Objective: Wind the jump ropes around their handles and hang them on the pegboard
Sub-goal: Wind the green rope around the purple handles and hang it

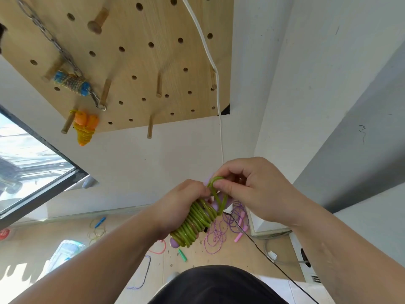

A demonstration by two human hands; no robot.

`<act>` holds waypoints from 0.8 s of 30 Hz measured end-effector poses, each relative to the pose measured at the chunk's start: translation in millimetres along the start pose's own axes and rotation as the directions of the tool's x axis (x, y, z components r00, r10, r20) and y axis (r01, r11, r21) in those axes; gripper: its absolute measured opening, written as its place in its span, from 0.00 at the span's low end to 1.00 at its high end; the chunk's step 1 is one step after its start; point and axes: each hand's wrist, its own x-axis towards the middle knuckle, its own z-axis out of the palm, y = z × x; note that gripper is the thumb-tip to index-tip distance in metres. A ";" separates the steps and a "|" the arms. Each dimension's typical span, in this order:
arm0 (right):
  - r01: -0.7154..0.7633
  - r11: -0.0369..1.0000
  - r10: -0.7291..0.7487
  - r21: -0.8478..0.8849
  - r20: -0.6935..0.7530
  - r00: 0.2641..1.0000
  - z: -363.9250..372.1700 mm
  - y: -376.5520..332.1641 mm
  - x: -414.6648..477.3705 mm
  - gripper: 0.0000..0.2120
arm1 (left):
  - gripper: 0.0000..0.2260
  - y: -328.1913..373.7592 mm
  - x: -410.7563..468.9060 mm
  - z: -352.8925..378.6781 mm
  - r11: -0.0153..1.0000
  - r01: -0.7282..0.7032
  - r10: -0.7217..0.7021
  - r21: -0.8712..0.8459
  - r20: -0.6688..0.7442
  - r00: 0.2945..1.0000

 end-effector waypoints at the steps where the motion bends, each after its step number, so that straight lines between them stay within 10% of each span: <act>1: -0.010 1.000 0.010 0.029 -0.007 1.000 0.4 -0.4 -0.5 0.04 | 0.18 0.6 -0.2 1.0 0.998 -0.049 0.048 0.037 0.038 0.998; 7: 0.021 0.992 -0.004 0.126 -0.130 0.992 2.5 -4.8 -3.8 0.07 | 0.21 5.8 0.8 8.1 0.947 -0.218 0.232 0.236 -0.033 0.972; 14: 0.059 0.997 -0.039 0.058 -0.291 0.956 -5.7 3.8 -13.2 0.11 | 0.11 5.9 4.8 11.8 0.966 -0.242 0.259 0.094 -0.262 0.930; 21: 0.224 0.907 -0.316 -0.358 -0.224 0.922 -16.3 18.7 -14.5 0.03 | 0.11 3.4 0.3 13.3 0.973 -0.232 0.228 -0.015 -0.124 0.966; 24: 0.257 0.936 -0.304 -0.242 -0.183 0.935 -16.2 21.7 -17.7 0.03 | 0.10 4.3 -0.5 6.0 0.977 -0.204 0.205 -0.056 0.006 0.979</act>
